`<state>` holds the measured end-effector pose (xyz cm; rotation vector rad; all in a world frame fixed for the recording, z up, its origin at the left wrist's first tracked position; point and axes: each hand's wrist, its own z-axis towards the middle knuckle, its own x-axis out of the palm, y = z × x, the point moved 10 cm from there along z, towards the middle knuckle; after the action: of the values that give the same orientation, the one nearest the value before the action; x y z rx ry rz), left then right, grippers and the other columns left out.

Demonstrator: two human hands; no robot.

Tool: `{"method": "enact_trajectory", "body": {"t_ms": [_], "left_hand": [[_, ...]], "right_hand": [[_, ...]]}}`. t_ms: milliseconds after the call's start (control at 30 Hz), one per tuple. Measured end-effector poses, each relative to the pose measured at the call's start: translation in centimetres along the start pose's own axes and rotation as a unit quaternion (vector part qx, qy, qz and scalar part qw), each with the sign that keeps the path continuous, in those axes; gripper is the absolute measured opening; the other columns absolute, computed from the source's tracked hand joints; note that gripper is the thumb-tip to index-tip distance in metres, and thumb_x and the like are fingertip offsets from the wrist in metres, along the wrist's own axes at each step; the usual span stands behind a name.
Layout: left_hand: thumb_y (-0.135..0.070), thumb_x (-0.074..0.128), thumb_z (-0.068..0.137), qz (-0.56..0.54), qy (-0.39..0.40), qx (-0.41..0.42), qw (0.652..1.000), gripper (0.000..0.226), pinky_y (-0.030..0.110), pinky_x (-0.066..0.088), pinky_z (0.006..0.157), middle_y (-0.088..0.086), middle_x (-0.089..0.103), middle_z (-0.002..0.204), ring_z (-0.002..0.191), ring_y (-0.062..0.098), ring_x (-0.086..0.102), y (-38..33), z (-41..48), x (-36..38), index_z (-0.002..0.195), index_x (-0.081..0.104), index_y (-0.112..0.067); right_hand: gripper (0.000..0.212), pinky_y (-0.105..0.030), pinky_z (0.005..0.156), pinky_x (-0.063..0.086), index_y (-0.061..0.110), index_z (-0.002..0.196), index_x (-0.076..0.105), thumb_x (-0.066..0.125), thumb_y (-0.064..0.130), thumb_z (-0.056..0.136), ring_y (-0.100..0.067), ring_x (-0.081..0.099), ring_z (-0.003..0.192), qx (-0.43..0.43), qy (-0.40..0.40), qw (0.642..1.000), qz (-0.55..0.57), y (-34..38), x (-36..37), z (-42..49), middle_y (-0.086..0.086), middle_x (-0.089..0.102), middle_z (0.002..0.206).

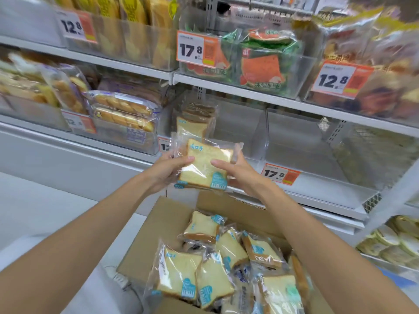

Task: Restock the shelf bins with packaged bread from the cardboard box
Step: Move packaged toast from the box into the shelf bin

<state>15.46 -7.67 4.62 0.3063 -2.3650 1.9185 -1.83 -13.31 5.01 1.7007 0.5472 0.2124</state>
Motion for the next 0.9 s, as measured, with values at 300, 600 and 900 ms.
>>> {"method": "enact_trajectory", "body": {"t_ms": [300,600,900], "left_hand": [[-0.038,0.087,0.067,0.238,-0.102,0.192,0.947,0.075,0.033,0.055,0.086,-0.001,0.062,0.121,0.106,0.015,0.062,-14.1,9.2,-4.4,0.131,0.052,-0.022],[-0.051,0.081,0.066,0.594,-0.277,0.320,0.684,0.085,0.049,0.040,0.101,0.003,0.050,0.137,0.128,0.028,0.042,-11.1,10.8,-9.4,0.140,0.047,-0.024],[-0.039,0.082,0.071,0.557,-0.264,0.372,0.694,0.047,0.049,0.040,0.099,0.006,0.052,0.136,0.124,0.031,0.041,-9.7,10.9,-10.2,0.113,0.069,-0.023]], "right_hand": [[0.061,-0.029,0.066,0.057,0.007,0.119,0.055,0.087,0.012,0.068,-0.020,0.072,0.089,-0.125,-0.123,0.980,0.090,10.3,-2.2,9.2,-0.007,0.071,0.104],[0.117,-0.028,0.104,0.040,0.015,0.149,0.017,0.093,0.027,0.060,-0.012,0.047,0.125,-0.073,-0.120,0.984,-0.111,4.8,0.1,16.4,0.002,0.044,0.143],[0.056,-0.017,0.096,0.034,0.024,0.111,0.060,0.090,0.029,0.064,-0.007,0.043,0.103,-0.168,-0.107,0.922,-0.333,6.8,2.7,17.5,-0.002,0.047,0.120]]}}
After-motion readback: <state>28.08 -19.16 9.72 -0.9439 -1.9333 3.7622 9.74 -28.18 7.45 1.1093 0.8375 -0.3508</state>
